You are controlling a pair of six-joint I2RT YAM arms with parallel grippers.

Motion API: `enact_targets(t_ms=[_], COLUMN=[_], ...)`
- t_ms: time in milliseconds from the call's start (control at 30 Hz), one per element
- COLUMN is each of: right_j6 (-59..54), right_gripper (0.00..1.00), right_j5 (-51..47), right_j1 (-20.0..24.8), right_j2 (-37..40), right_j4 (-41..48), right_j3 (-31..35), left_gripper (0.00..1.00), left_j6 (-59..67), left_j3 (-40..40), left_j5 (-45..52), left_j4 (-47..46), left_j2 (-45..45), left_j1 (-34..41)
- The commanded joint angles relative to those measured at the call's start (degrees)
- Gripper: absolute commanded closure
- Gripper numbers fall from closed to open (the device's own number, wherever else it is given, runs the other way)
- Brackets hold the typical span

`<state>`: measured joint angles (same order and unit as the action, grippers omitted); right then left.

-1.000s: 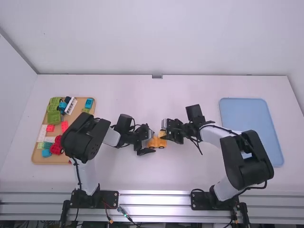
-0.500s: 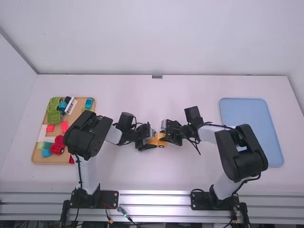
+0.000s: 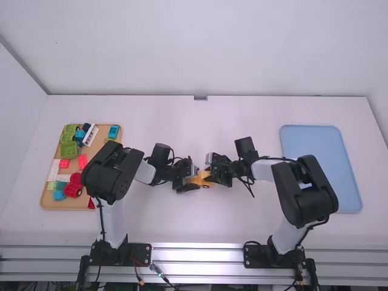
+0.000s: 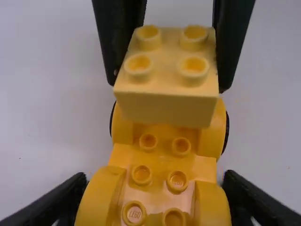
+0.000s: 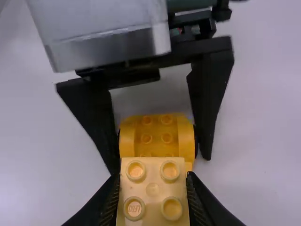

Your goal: Assemble lego blocks to make yellow taxi

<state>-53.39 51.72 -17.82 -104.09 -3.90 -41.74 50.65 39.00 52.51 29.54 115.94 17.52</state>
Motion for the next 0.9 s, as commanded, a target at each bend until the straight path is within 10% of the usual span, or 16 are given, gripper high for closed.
enact_targets(t_ms=[0, 867], right_j6=[1.5, 0.5], right_gripper=[0.89, 0.9], right_j5=[-0.2, 4.0], right_j1=[0.1, 2.5], right_j2=[-0.6, -0.6], right_j4=[-0.2, 0.0], right_j3=[0.3, 0.3], left_gripper=[0.14, 0.18], left_j6=[0.2, 5.8], left_j3=[0.6, 5.5], left_j5=[0.7, 7.2], left_j4=[-0.4, -6.3], left_j2=[1.3, 4.2], left_j1=[0.5, 0.6])
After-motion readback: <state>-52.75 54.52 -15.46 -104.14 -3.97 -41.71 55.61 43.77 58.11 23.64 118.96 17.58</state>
